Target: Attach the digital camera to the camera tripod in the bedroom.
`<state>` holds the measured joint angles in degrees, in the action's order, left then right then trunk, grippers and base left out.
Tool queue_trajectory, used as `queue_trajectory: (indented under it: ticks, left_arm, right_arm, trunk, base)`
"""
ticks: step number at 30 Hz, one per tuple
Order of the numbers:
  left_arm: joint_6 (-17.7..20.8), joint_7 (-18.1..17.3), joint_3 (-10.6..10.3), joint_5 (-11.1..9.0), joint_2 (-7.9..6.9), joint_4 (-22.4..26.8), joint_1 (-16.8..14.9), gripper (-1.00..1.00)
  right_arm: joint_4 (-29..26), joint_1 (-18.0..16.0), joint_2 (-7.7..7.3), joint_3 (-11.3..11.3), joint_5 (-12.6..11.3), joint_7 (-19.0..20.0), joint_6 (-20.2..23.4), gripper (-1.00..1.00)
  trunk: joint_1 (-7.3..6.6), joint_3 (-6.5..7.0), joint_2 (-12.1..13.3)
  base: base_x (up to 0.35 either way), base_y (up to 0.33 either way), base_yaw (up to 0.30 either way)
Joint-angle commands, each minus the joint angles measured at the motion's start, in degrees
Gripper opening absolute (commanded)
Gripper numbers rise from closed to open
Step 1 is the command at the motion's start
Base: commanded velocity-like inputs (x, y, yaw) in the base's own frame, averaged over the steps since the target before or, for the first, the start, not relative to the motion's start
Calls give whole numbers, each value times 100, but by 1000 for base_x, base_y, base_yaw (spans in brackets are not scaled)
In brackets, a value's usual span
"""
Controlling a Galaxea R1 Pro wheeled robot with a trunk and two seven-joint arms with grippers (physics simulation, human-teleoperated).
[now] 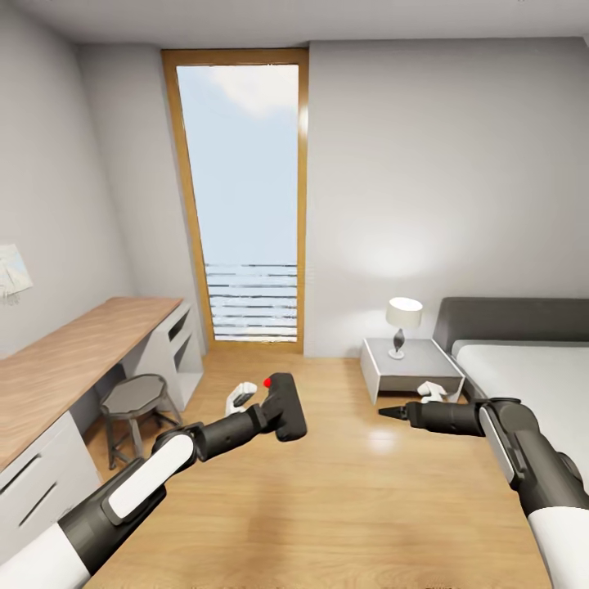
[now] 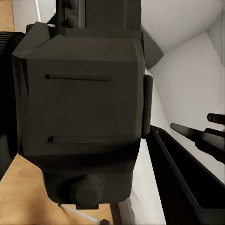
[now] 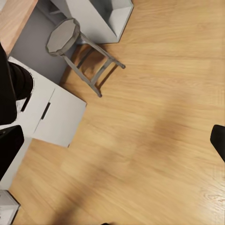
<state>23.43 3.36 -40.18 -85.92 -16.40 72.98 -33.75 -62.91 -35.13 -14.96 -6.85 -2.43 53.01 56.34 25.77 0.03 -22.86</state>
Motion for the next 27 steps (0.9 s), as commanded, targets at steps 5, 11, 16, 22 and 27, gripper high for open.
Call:
queue_trajectory:
  ticks: [5, 11, 16, 22, 27]
  left_arm:
    - [4, 46, -14, -38, -10, 127, -6, -100]
    - [4, 45, -16, -32, -18, 163, -5, -100]
    - [4, 43, -14, -30, -20, 170, -5, -100]
    - [4, 42, -16, -25, -21, 172, -5, -100]
    - [3, 42, -14, -14, -21, 165, -5, -100]
  right_arm:
    - [-2, -2, 1, -8, -21, -6, 43, 100]
    - [-2, -2, 1, 4, -1, -9, 43, 100]
    - [-2, -2, 2, 20, 12, -10, 44, 100]
    - [-9, -2, 2, 28, 18, -10, 45, 100]
    - [-13, -2, 2, 31, 22, -10, 44, 100]
  trunk:
    - [1, -3, -6]
    - [1, -3, -6]
    - [1, -3, -6]
    - [1, -3, -6]
    - [1, -3, -6]
  base:
    - [-135, 272, 0]
    - [-80, 309, 0]
    - [-19, 323, -4]
    - [-5, 328, -110]
    - [-1, 330, -214]
